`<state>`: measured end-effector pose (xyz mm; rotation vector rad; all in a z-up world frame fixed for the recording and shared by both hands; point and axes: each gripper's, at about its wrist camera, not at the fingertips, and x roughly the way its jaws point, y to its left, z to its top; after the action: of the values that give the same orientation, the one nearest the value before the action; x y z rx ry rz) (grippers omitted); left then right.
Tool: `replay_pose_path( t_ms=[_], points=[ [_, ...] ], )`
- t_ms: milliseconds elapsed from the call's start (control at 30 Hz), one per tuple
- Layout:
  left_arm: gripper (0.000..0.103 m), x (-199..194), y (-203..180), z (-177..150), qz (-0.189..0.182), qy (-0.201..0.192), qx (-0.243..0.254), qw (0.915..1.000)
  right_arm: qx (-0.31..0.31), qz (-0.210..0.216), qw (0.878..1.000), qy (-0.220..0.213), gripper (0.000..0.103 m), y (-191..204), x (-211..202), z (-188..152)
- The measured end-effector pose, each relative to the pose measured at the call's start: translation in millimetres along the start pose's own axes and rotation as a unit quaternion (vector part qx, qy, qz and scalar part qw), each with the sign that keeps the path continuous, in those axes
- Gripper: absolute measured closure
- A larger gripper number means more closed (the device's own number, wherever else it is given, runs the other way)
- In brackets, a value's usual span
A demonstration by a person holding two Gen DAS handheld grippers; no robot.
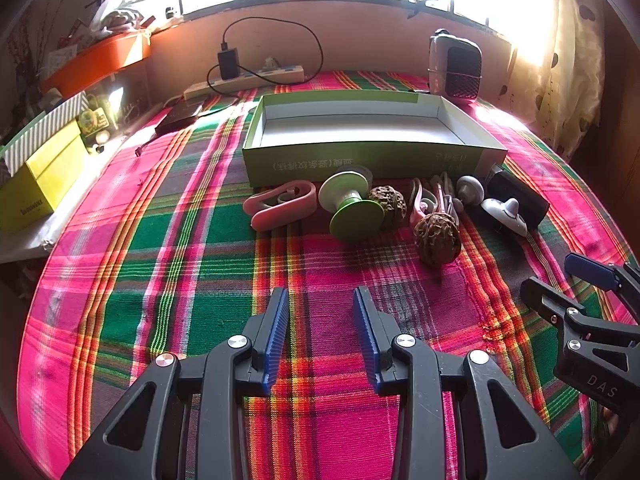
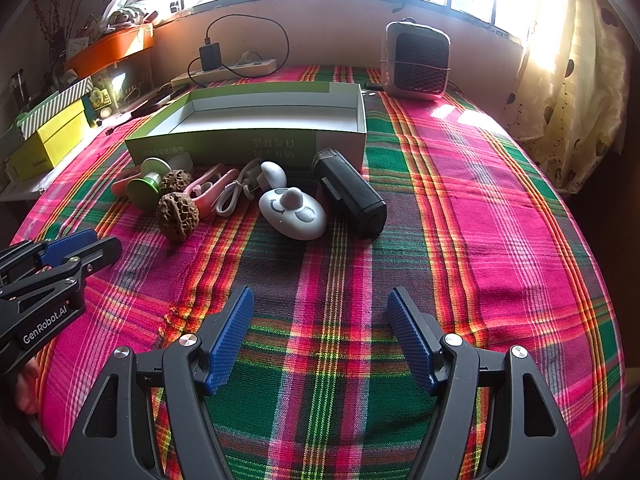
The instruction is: Organize objects
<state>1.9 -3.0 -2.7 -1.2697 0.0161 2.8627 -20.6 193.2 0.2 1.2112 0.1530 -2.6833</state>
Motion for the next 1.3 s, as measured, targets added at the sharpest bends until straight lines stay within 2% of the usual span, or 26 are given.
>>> replay_pose_path(
  t_ms=[167,300,533,733,900,1300],
  points=[
    [0.071,-3,1,8,-0.013,0.006,0.012,0.9998,-0.011,0.009,1.000,0.010,0.033,-4,1,2],
    [0.071,-2,7,10,-0.038,0.014,0.018,0.9990,-0.021,0.019,0.999,0.020,0.033,-6,3,6],
    [0.071,-1,15,12,-0.072,0.017,0.005,0.9973,-0.019,0.000,1.000,0.015,0.033,-23,1,12],
    [0.071,2,20,23,-0.104,0.018,-0.026,0.9940,-0.028,-0.005,0.999,0.019,0.033,-34,5,23],
    [0.071,2,13,36,-0.124,0.010,-0.006,0.9922,-0.049,0.004,0.998,0.029,0.033,-33,14,31],
    [0.067,17,9,55,-0.124,0.025,-0.024,0.9916,-0.059,0.027,0.997,0.045,0.033,-37,36,48]
  ],
)
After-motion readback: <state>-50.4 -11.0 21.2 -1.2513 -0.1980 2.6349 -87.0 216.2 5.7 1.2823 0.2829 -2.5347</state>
